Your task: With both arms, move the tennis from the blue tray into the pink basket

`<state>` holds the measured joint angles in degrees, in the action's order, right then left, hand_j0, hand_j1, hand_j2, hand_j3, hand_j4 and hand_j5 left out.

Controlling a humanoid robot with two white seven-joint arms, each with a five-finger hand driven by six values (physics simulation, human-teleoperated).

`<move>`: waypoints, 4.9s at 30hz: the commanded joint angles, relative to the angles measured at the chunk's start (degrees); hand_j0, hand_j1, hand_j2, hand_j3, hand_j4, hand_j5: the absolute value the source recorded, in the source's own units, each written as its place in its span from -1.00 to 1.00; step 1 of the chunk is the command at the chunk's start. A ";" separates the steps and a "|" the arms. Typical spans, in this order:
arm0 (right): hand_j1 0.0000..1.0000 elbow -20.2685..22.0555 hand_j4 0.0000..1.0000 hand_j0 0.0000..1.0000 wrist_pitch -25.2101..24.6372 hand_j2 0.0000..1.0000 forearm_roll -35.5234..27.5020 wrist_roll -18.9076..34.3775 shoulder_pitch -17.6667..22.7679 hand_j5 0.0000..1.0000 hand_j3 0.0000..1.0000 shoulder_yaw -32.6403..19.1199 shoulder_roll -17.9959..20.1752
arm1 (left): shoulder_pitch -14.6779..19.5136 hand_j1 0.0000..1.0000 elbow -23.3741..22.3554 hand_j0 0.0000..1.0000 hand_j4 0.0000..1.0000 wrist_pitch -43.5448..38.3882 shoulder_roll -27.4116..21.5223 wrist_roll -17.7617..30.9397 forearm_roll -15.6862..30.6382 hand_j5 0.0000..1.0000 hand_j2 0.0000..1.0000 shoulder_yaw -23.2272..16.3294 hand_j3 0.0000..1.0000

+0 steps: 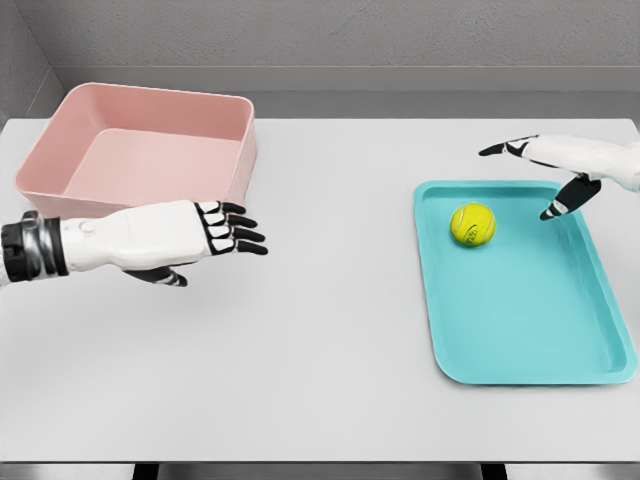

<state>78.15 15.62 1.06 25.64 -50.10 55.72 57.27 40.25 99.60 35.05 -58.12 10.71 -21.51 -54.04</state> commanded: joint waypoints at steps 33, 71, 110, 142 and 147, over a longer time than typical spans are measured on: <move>0.93 -4.76 0.93 0.93 0.02 0.93 0.87 0.03 -0.26 0.93 0.93 7.21 -8.66 | 6.76 1.00 1.48 1.00 1.00 -0.05 3.01 18.29 2.53 1.00 1.00 -9.07 1.00; 0.18 -5.55 0.18 0.18 3.63 0.18 0.87 0.20 -0.97 0.18 0.18 8.09 -8.14 | 8.44 1.00 1.48 1.00 1.00 -0.05 3.54 18.73 3.05 1.00 1.00 -6.87 1.00; 0.08 6.75 0.08 0.08 10.13 0.08 0.69 3.10 -4.92 0.08 0.08 8.09 -12.44 | 10.63 1.00 1.48 1.00 1.00 -0.05 4.85 18.73 3.67 1.00 1.00 -6.96 1.00; 0.86 3.76 0.86 0.86 9.43 0.86 0.96 3.98 -1.32 0.86 0.86 9.41 -23.16 | 10.55 1.00 1.48 1.00 1.00 -0.05 4.59 18.73 3.85 1.00 1.00 -6.96 1.00; 1.00 3.76 1.00 1.00 9.34 1.00 0.96 3.98 -1.32 1.00 1.00 9.40 -23.08 | 10.46 1.00 1.48 1.00 1.00 -0.05 4.59 18.73 3.93 1.00 1.00 -7.05 1.00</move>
<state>81.98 25.13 2.35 29.64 -51.50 65.18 34.18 50.71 101.08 35.12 -53.50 29.47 -17.92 -61.11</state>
